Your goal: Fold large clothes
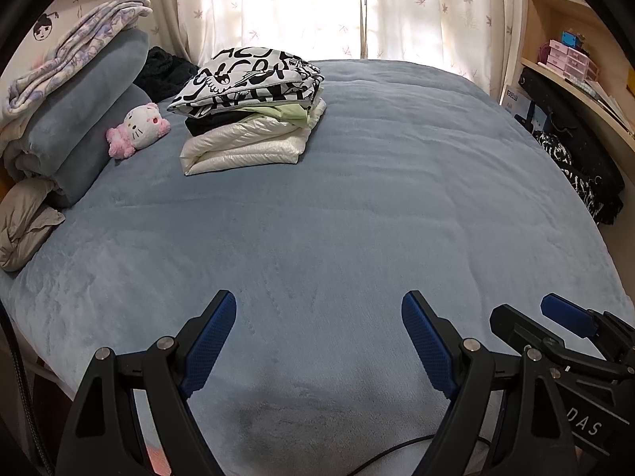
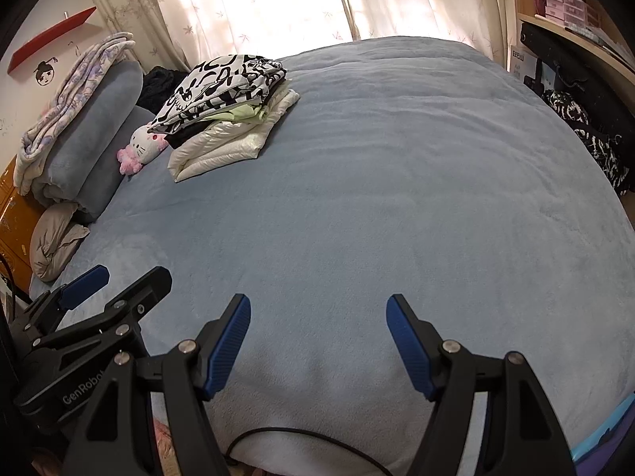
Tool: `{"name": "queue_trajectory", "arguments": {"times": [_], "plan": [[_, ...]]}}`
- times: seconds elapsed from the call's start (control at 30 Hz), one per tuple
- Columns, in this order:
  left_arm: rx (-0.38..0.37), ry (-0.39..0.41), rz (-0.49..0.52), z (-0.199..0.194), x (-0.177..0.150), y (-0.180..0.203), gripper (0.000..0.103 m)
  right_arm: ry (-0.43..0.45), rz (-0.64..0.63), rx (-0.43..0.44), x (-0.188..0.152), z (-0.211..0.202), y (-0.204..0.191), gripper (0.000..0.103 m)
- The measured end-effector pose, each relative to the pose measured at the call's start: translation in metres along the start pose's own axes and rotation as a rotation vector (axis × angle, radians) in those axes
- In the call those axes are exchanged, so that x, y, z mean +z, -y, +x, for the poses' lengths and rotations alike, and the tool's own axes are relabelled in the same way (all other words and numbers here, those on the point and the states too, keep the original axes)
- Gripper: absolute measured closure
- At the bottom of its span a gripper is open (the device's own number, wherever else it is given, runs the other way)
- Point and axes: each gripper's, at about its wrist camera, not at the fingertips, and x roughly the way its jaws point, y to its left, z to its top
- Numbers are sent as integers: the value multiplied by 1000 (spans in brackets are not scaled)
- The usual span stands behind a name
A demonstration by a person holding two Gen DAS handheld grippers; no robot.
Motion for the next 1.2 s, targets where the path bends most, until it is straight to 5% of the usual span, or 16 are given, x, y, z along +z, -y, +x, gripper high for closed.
{"name": "queue_trajectory", "arguments": {"times": [1.2], "plan": [[-7,-12,-4,1,-2,-6,20,-2,-1,-6,0,0,-4,32]]}}
